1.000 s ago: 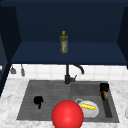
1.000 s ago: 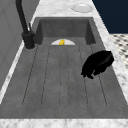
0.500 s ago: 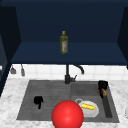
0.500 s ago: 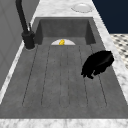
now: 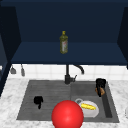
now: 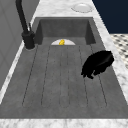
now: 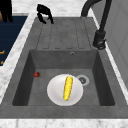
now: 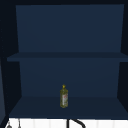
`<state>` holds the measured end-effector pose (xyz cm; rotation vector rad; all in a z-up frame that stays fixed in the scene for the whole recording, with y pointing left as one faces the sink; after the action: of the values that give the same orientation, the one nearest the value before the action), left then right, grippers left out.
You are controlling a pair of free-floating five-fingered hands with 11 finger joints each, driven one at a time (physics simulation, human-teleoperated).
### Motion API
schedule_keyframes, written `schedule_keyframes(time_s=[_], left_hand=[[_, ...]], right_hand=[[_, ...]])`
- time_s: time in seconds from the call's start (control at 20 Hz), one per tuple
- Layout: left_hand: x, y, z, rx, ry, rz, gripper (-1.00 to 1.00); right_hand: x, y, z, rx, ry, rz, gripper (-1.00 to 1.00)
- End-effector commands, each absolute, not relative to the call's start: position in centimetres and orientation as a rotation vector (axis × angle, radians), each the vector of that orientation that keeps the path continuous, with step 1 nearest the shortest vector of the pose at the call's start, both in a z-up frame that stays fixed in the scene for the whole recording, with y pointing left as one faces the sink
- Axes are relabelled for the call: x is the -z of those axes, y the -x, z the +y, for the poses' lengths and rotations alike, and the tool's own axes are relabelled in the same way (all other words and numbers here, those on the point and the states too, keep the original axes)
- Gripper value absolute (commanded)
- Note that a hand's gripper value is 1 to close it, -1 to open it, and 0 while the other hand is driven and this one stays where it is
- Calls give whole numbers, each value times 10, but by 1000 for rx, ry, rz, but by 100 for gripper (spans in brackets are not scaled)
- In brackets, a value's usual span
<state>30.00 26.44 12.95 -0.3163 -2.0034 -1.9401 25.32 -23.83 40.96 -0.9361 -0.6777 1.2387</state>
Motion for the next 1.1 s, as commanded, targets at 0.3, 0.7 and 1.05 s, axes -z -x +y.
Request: schedule_keyframes(time_s=[0.3,0.7,1.05], left_hand=[[-130,-300,264,1940,316,-2003,0],[-130,-300,264,1940,316,-2003,0],[-130,-300,264,1940,316,-2003,0]], right_hand=[[-457,-227,-213,-1292,915,-717,100],[-496,-199,-188,-1288,907,-713,100],[-524,-186,-150,-1291,921,-694,100]])
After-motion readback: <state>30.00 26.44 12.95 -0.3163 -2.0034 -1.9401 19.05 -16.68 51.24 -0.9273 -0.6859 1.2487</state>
